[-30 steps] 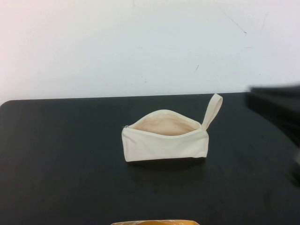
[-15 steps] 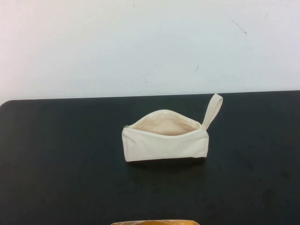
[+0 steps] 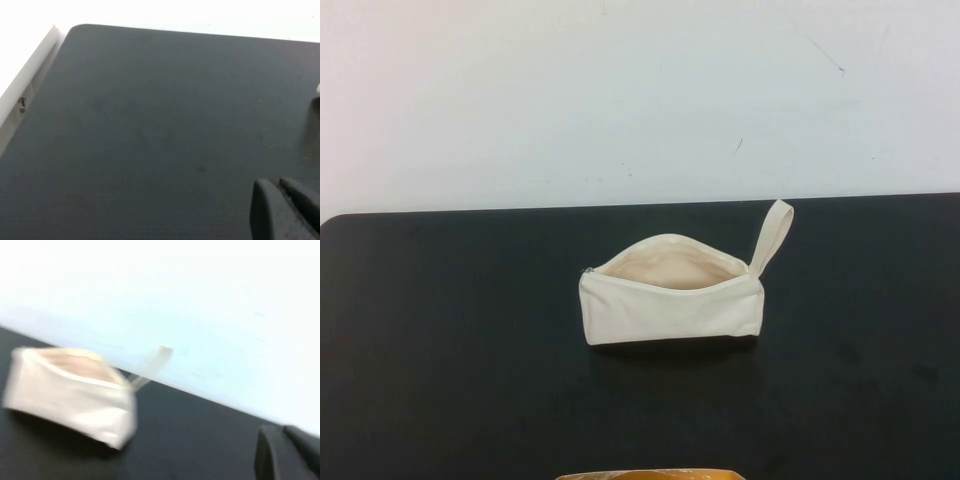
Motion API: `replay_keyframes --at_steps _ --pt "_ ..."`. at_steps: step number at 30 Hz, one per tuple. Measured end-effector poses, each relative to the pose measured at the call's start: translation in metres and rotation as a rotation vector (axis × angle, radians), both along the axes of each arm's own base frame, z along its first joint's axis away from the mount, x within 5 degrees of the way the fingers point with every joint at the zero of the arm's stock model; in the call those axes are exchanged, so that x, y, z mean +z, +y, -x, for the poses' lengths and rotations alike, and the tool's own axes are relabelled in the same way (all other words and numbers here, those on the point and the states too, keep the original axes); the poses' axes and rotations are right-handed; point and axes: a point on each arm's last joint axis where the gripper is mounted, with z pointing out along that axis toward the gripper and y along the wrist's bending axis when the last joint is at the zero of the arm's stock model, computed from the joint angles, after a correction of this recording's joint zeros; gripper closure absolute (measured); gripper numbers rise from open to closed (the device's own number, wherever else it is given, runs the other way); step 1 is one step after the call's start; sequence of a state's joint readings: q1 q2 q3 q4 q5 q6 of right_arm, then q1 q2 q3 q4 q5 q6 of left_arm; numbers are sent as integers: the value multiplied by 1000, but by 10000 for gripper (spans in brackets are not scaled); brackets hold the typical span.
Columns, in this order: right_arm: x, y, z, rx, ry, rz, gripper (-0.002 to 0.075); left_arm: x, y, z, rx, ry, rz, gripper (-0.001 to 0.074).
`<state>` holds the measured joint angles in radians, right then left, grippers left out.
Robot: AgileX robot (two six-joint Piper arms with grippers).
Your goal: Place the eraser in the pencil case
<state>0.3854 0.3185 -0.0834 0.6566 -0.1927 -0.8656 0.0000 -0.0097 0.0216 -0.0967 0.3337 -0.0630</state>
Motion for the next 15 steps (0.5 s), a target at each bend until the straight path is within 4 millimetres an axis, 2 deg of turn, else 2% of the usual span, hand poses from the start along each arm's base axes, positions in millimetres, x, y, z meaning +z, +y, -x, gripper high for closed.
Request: replay_keyframes --at_steps 3,10,15 --pt "-8 -10 3 -112 30 -1 727 0 0 0 0 0 0 736" --pt "-29 -26 23 -304 170 24 727 0 0 0 0 0 0 736" --pt "-48 -29 29 -361 227 19 727 0 0 0 0 0 0 736"
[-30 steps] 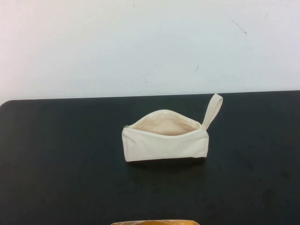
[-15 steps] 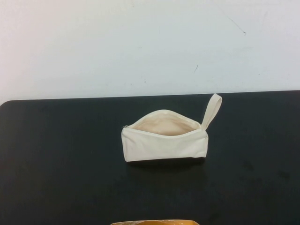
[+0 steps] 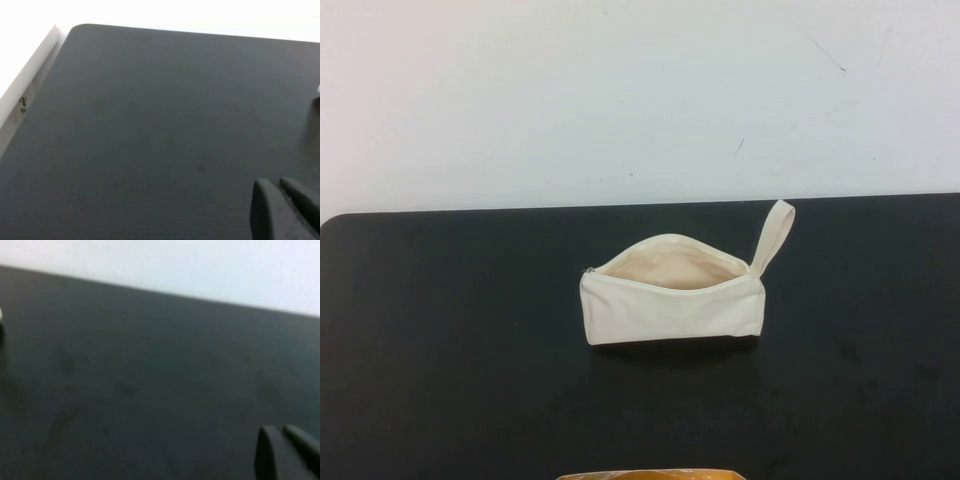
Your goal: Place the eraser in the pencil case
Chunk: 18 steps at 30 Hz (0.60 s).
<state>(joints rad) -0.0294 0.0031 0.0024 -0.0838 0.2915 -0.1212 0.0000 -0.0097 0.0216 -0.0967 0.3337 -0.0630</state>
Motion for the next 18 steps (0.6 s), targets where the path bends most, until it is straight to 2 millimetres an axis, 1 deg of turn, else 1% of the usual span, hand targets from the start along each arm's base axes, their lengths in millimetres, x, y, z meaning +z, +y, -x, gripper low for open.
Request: replay_keyframes --at_steps 2,4,9,14,18 --pt "-8 0 1 -4 30 -29 727 0 0 0 0 0 0 736" --pt "-12 1 2 -6 62 -38 727 0 0 0 0 0 0 736" --pt "-12 1 2 -6 62 -49 727 0 0 0 0 0 0 736" --pt "-12 1 2 -28 61 -118 727 0 0 0 0 0 0 736" --pt "-12 1 2 -33 65 -138 727 0 0 0 0 0 0 736"
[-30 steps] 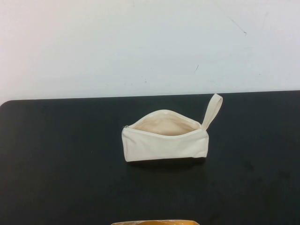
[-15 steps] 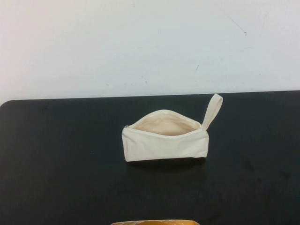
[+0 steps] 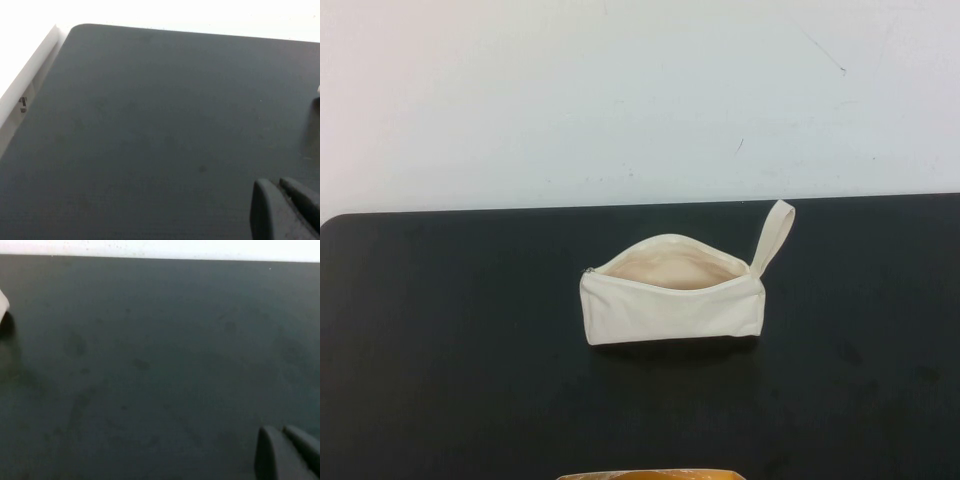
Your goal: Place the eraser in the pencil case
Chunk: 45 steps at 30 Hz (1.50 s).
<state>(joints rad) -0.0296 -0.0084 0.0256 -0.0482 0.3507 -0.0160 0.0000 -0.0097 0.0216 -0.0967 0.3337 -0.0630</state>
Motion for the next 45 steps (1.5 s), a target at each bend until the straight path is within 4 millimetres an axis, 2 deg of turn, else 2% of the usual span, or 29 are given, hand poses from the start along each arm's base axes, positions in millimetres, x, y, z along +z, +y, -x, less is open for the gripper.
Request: replay_keyframes --at_steps 45 --pt "0 0 0 -3 0 -12 727 0 0 0 0 0 0 736"
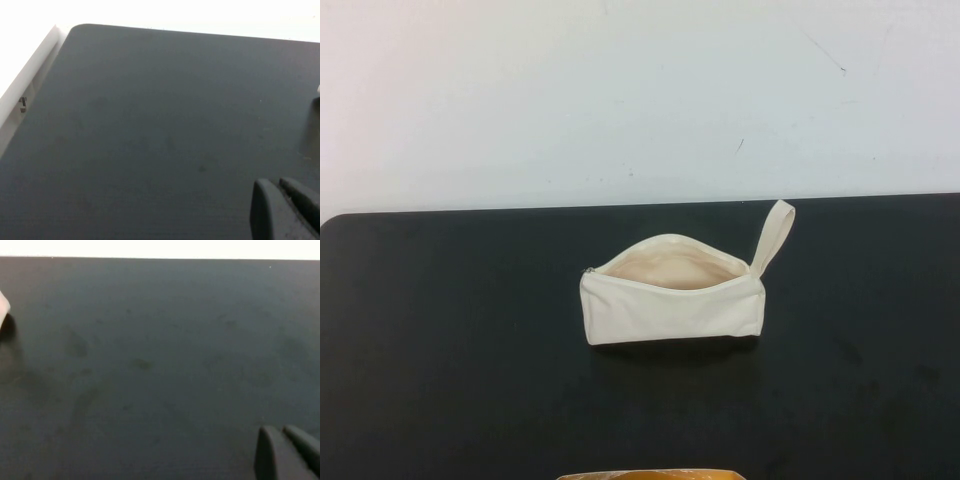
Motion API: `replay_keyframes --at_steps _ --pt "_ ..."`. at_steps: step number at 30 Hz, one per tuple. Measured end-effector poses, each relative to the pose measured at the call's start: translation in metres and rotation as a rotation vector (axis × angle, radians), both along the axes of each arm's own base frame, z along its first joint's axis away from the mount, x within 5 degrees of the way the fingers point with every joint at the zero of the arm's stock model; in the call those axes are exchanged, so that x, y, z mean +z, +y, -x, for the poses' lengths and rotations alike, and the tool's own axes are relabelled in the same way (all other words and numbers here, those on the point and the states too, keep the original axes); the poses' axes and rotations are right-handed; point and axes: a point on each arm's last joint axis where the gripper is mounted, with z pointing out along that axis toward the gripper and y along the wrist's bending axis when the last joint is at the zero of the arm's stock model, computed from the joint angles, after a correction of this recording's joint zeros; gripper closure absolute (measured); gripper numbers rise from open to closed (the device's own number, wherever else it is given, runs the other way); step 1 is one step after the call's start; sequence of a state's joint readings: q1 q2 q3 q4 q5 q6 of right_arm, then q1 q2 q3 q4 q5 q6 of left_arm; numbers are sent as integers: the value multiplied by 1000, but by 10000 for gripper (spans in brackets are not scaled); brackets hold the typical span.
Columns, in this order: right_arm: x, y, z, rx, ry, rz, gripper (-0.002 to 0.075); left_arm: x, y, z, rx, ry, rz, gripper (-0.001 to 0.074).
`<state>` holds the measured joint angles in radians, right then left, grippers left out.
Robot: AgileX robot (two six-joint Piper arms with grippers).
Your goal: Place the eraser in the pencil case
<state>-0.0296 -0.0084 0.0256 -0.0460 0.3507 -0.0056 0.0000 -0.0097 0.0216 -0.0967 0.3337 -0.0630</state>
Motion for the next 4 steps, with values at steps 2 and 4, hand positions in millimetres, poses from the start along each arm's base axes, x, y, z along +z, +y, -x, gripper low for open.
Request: replay_keyframes --at_steps 2,4 --pt "0 0 0 0 0 0 727 0 0 0 0 0 0 736" --pt "0 0 0 -2 2 -5 727 0 0 0 0 0 0 736"
